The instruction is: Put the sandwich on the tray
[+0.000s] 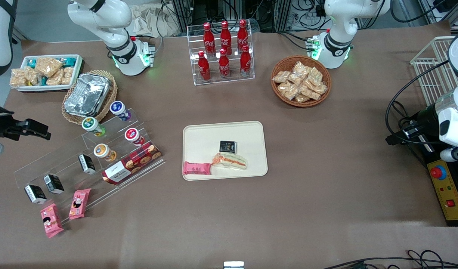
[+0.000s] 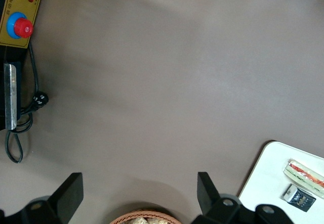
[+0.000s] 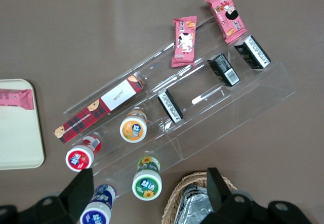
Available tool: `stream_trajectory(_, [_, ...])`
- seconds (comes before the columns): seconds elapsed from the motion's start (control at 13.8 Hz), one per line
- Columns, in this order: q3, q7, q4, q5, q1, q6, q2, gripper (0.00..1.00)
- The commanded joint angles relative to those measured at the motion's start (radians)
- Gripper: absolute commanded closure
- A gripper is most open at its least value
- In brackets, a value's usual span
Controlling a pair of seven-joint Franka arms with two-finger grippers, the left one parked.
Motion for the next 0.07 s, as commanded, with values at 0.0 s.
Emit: stream_trajectory(0.0, [0.006,-0.014,0.025,0.016,-0.001,-0.04,0.002,0.01])
